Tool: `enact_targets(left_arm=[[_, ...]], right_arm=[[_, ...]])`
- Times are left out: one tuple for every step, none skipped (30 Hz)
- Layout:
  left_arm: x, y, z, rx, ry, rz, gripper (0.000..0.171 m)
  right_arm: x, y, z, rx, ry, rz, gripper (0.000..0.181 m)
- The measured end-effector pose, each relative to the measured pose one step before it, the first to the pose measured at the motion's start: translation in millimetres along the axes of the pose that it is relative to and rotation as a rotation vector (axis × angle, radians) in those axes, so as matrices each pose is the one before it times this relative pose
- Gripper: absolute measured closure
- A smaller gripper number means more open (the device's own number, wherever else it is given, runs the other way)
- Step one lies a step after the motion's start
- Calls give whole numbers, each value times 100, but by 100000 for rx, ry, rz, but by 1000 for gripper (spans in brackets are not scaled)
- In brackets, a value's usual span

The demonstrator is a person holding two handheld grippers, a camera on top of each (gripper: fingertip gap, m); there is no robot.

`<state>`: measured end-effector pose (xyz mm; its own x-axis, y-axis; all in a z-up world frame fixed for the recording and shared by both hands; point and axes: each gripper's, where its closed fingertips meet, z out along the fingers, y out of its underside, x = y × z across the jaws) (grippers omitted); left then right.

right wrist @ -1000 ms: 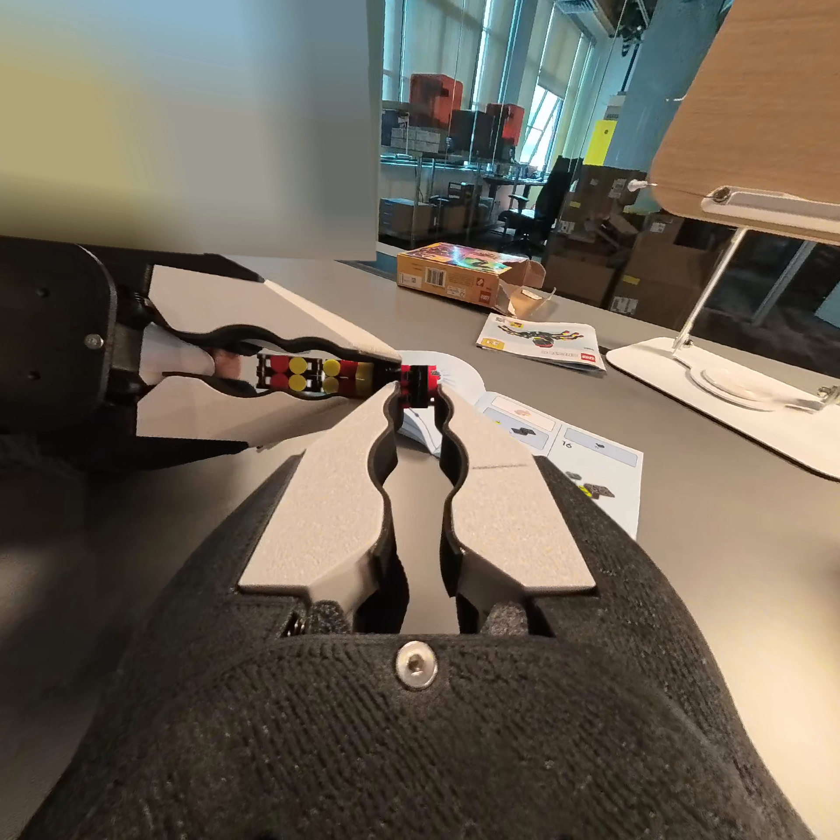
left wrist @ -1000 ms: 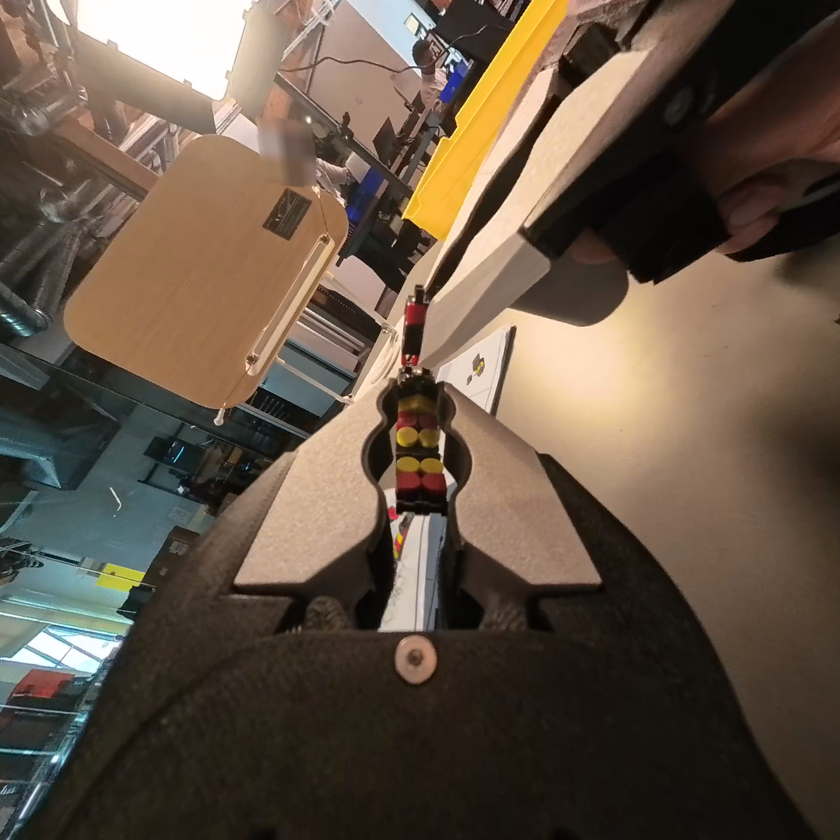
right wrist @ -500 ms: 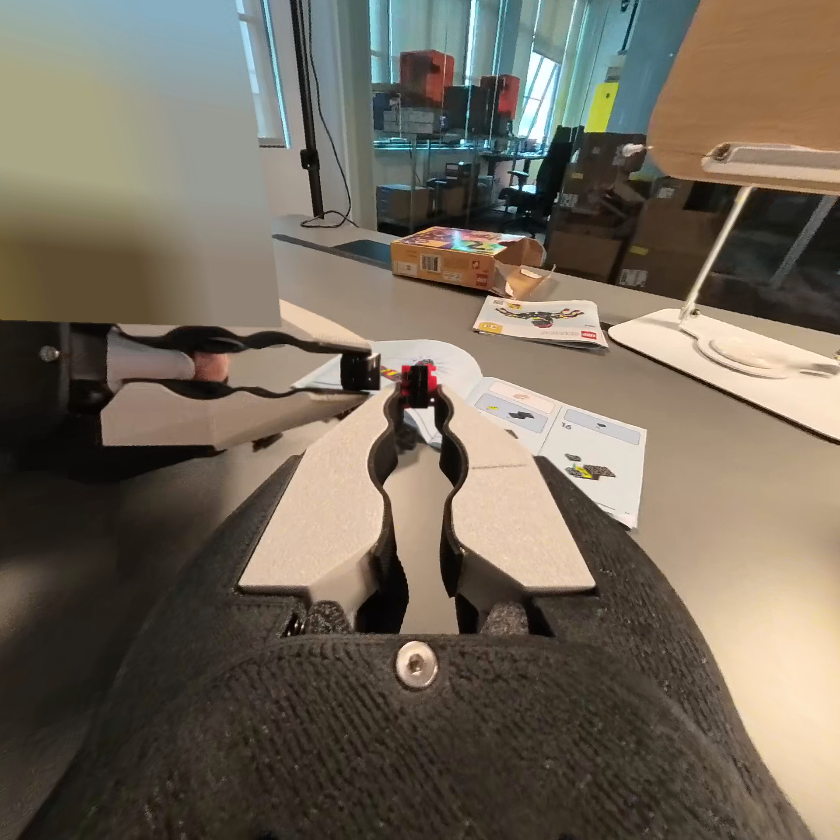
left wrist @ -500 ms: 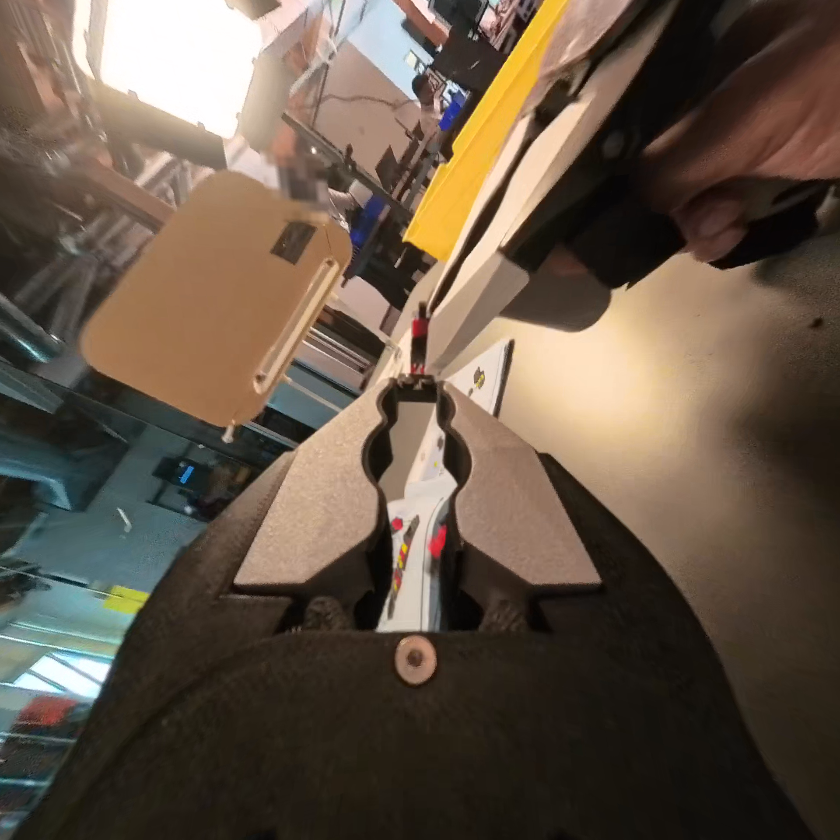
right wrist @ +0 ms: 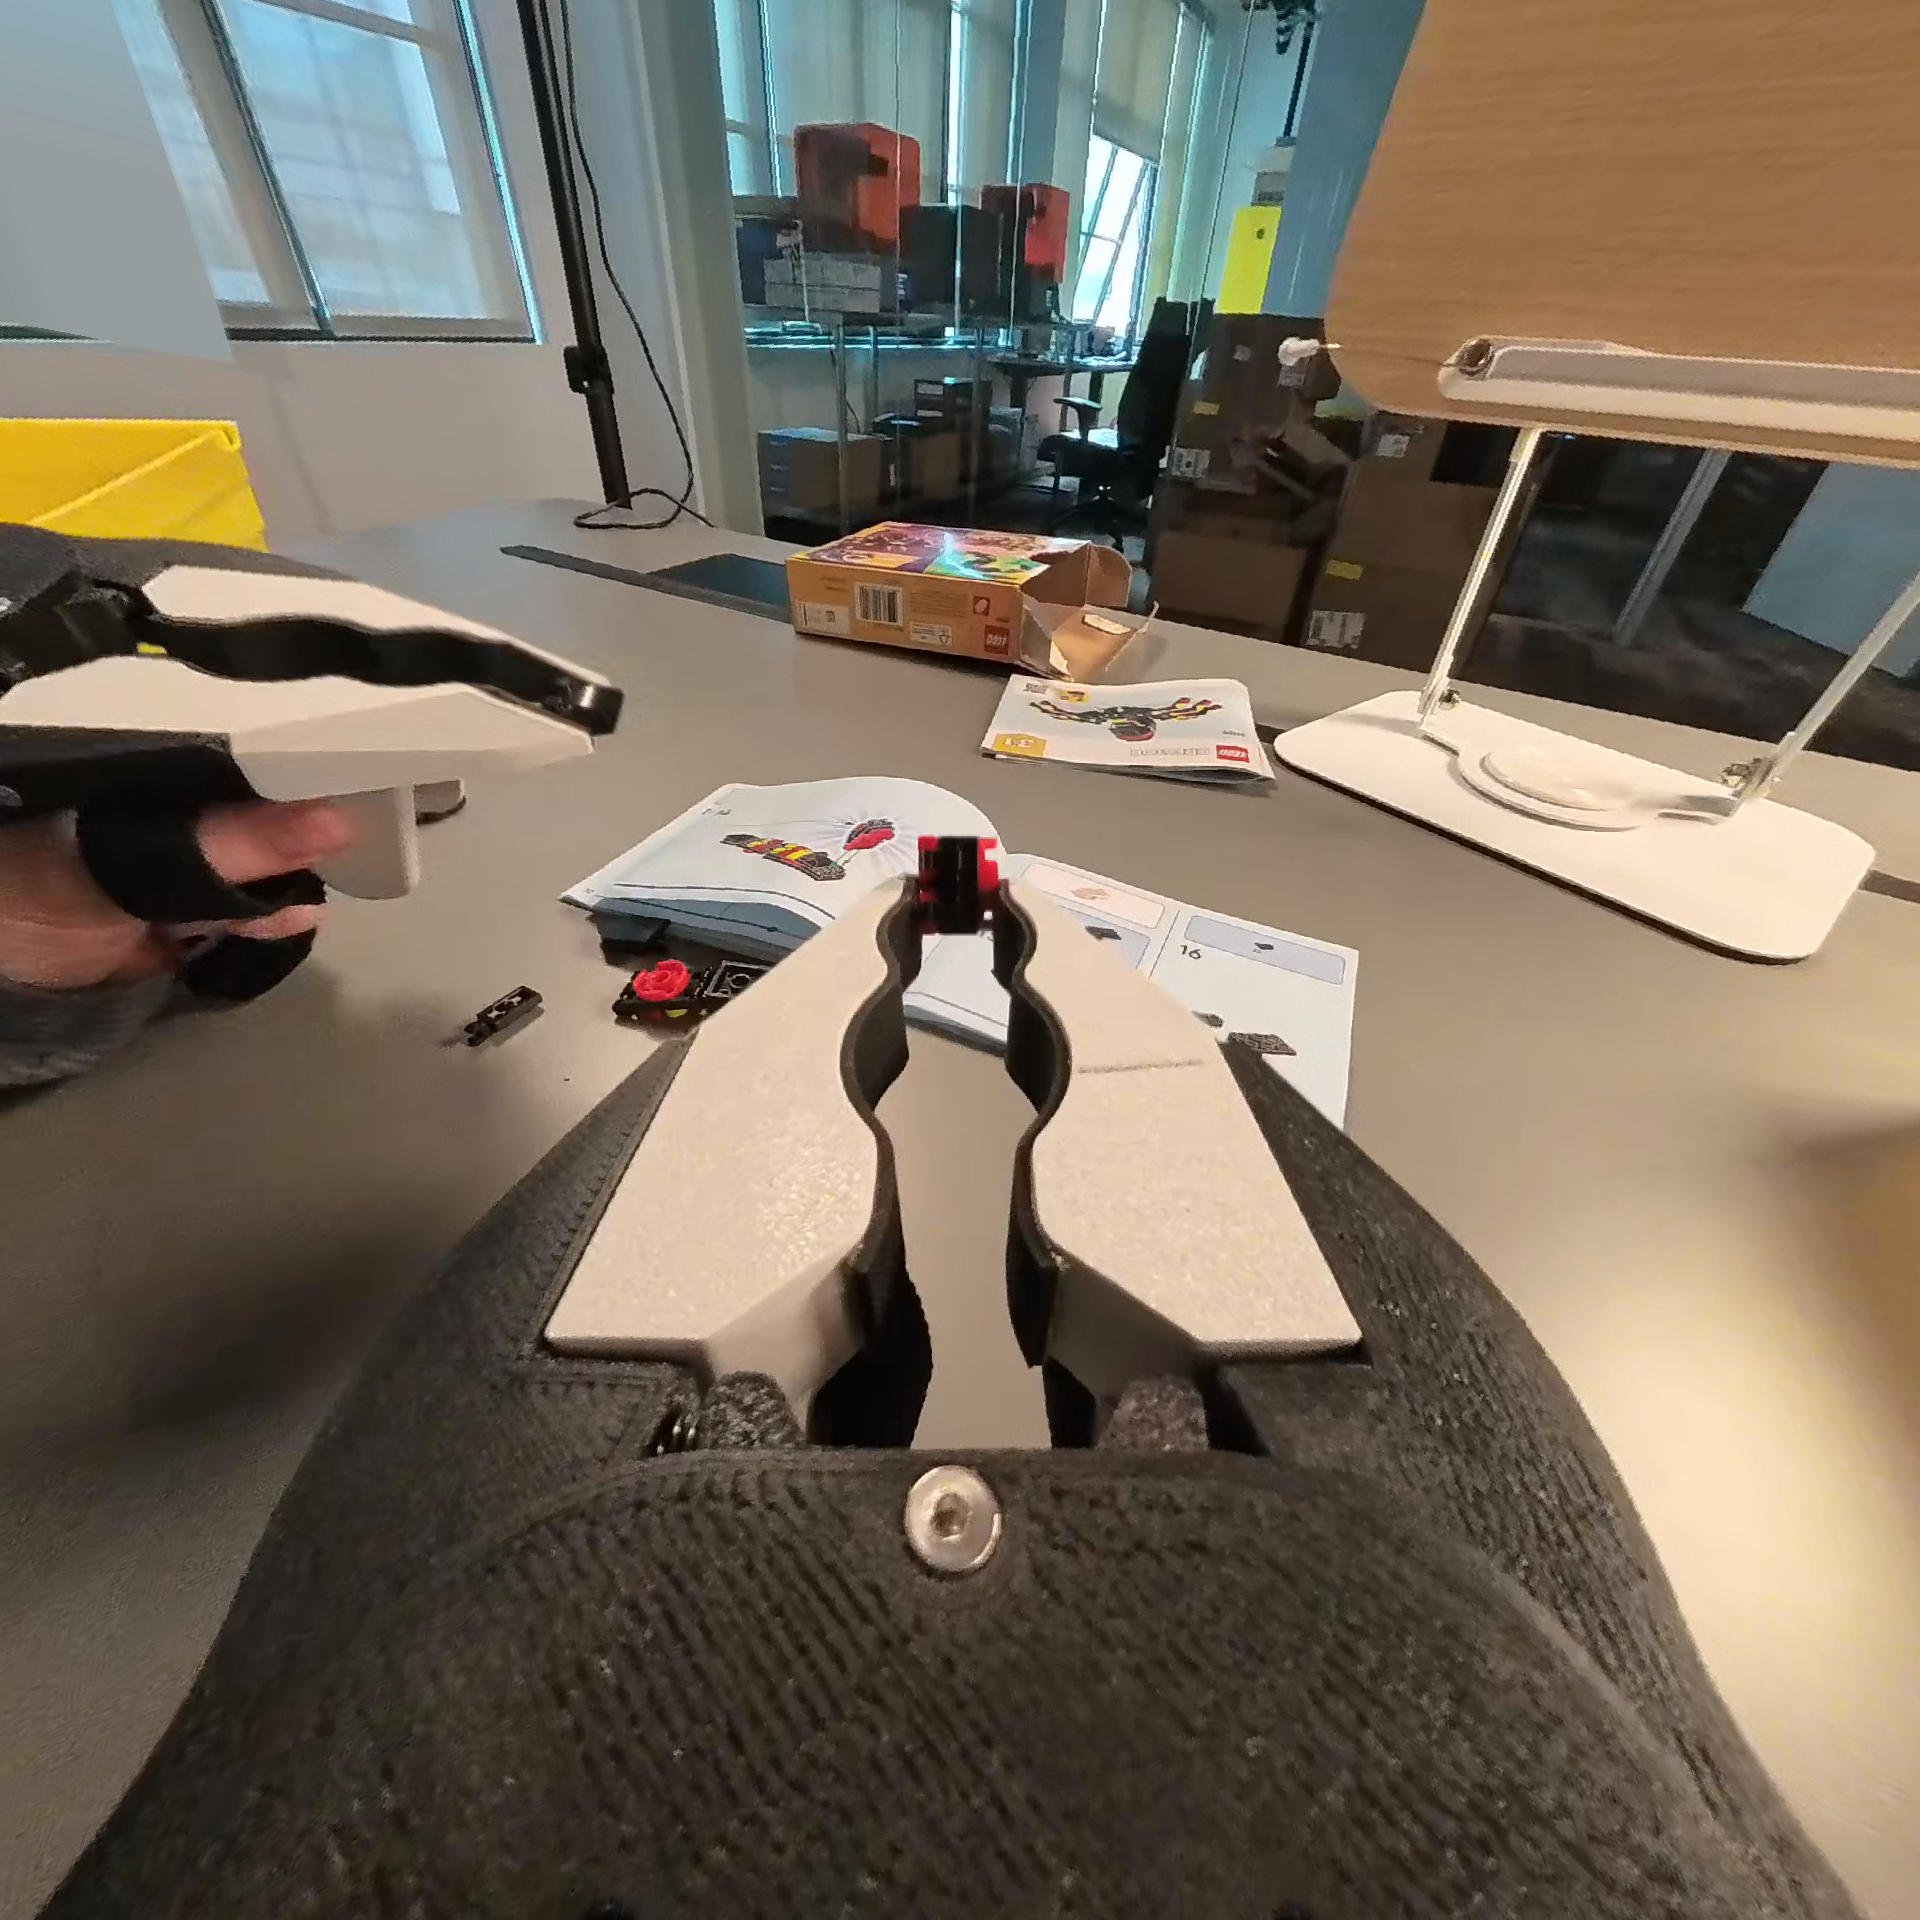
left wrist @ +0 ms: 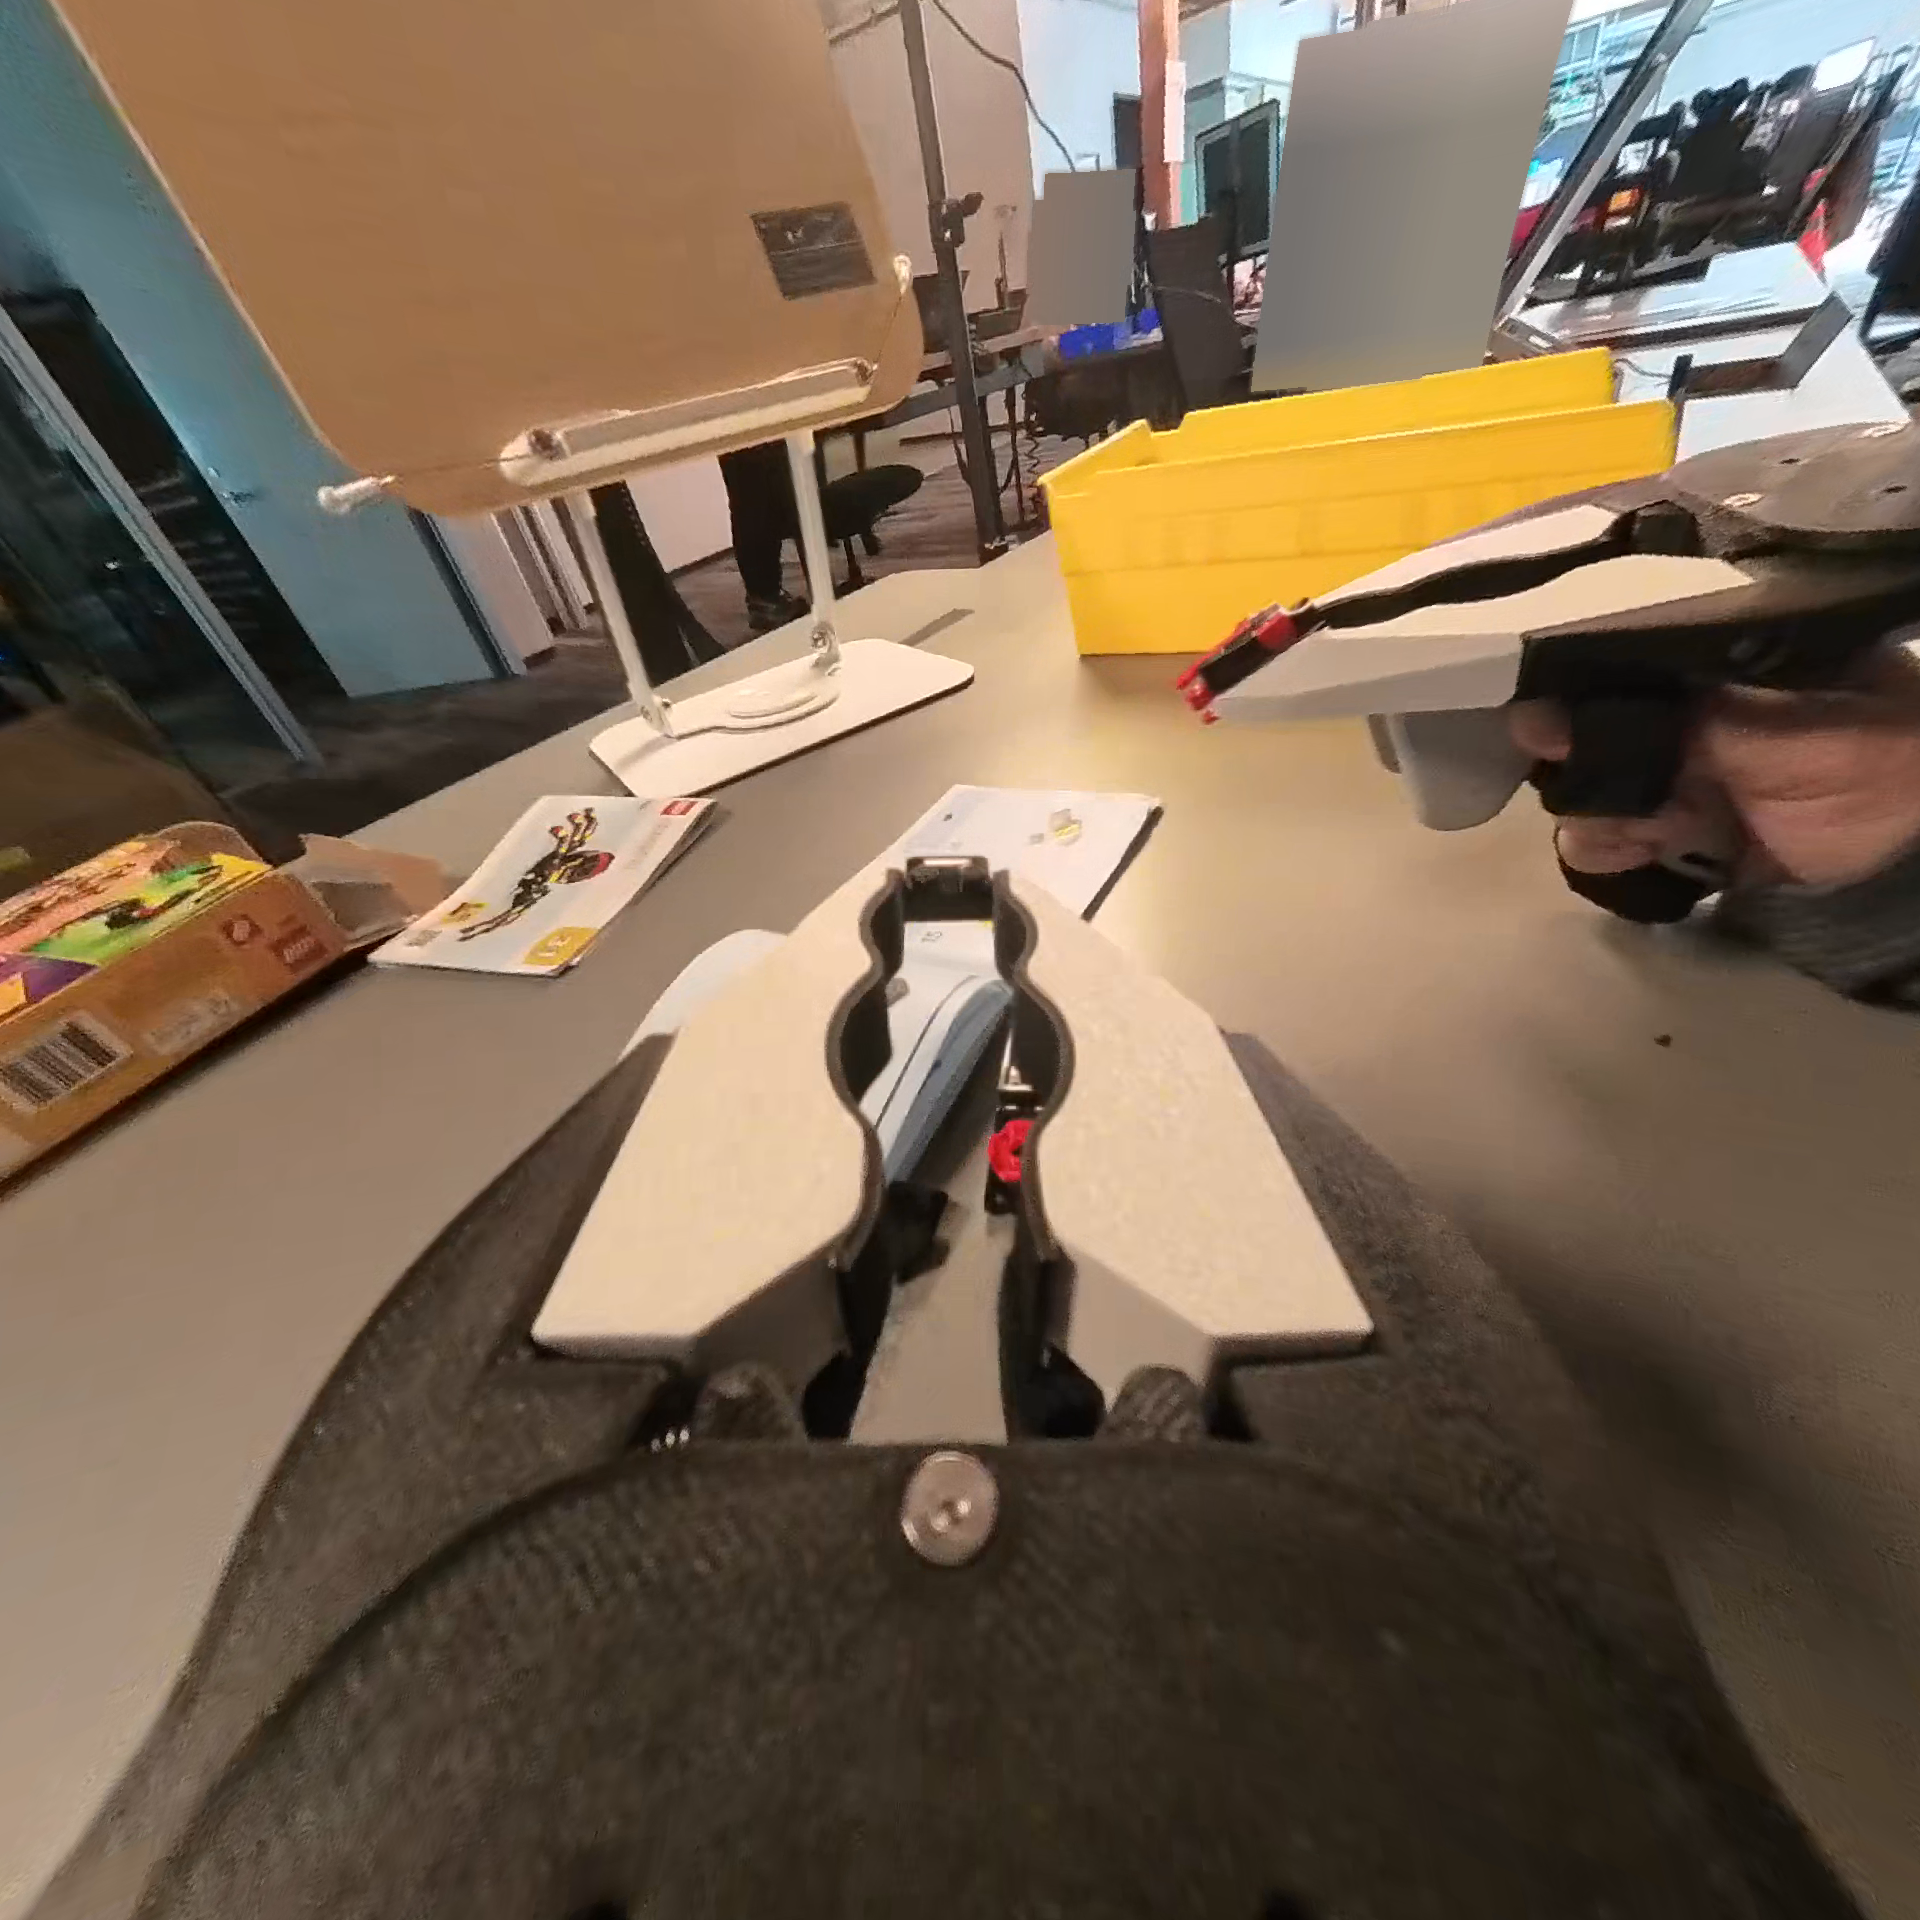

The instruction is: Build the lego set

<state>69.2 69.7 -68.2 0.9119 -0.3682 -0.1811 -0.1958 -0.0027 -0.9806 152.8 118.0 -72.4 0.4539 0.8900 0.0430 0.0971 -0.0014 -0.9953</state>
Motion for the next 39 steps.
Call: enact_targets(left_arm=[[-31,75,2,-457,-252,398,156],[105,6,17,-163,207,730,156],[158,-22,25,-43,328,975,156],[145,-34,17,157,156,1156,156],[116,-106,6,661,177,1104,156],[112,-194,-19,1215,533,780,156],[147,-151,-1,1080,1269,97,156],[72,-69,1,844,1226,-764,156],[-102,51,11,126,569,-1834,156],[-115,147,34,-483,1111,-2878,156],[-186,128,28,-241,1026,-3626,156],[-257,3,-24,433,764,-3721,156],[-251,-114,-64,977,820,-3263,156],[-201,-122,-61,1142,792,-2843,156],[-91,-151,-44,1203,1081,-2044,156],[15,-124,-19,1069,1280,-1152,156],[55,-74,12,609,1033,-441,156],[21,0,49,69,282,-75,156],[68,18,51,-133,192,402,156],[96,-1,31,-5,207,745,156],[132,-28,20,251,234,1005,156],[181,-34,20,281,441,1245,156],[234,-8,4,141,724,1443,156],[271,-8,9,106,842,1593,156],[269,-35,-17,265,807,1715,156],[256,-39,-28,317,645,1747,156],[215,-44,-36,333,422,1653,156],[174,-60,-43,433,166,1367,156],[115,-71,-45,458,-137,957,156],[47,-82,-47,515,-344,540,156],[35,-92,-66,620,-289,209,156],[12,-108,-64,728,-143,-141,156],[-11,-107,-79,786,39,-446,156],[-54,-124,-63,892,27,-775,156],[-118,-97,-56,757,-81,-1056,156],[-185,-68,-64,595,-267,-1483,156],[-226,-108,-94,869,-314,-1916,156],[-264,-135,-110,1171,-344,-2279,156],[-292,-162,-131,1276,-433,-2494,156]], right_arm=[[-20,83,12,-641,-26,-345,170],[-39,143,43,-1191,-303,-487,170],[3,261,73,-2029,-369,-275,170],[58,258,62,-2149,-362,251,170],[53,106,1,-1383,-686,487,170],[86,159,-9,-1879,-714,541,170],[187,438,44,-3380,-569,830,170],[123,820,147,-5405,-1463,1486,170],[-8,1038,241,-6536,-2400,2269,170],[-75,1121,314,-6960,-2563,2846,170],[-106,1166,396,-7745,-2605,3240,170],[-45,922,411,-6611,-1732,2401,170],[71,694,372,-5075,-366,1594,170],[150,548,328,-4281,292,1313,169],[75,258,207,-2274,70,675,169],[-6,-85,-8,616,-77,-32,169],[-8,-2,-18,107,-223,146,169],[22,-6,-21,153,-42,274,169],[74,-40,-55,423,360,238,169],[27,-122,-89,1045,255,-88,167],[76,-208,-154,1737,777,-183,158],[81,-309,-251,2607,1167,-592,150],[37,-433,-333,3449,1518,-1615,146],[76,-501,-336,3707,2593,-2919,141],[59,-551,-295,3522,3329,-4714,136],[-307,-624,-238,3359,2136,-6536,133],[-803,-754,-164,3712,25,-7619,133],[-1299,-755,5,3942,-2256,-8279,134],[-1655,-549,223,2667,-4020,-8291,134],[-1669,-237,479,198,-4314,-7792,134],[-1362,-60,637,-1516,-3080,-7203,134],[-1006,-110,724,-1252,-2012,-6652,134],[-574,-200,727,-490,-790,-5302,135],[-204,-193,671,-382,41,-3510,136],[109,-122,590,-623,1023,-2291,137],[248,-50,480,-433,1403,-1762,139],[268,21,370,-465,1191,-1204,140],[235,44,300,-434,809,-736,142],[164,119,269,-776,433,-840,142]])
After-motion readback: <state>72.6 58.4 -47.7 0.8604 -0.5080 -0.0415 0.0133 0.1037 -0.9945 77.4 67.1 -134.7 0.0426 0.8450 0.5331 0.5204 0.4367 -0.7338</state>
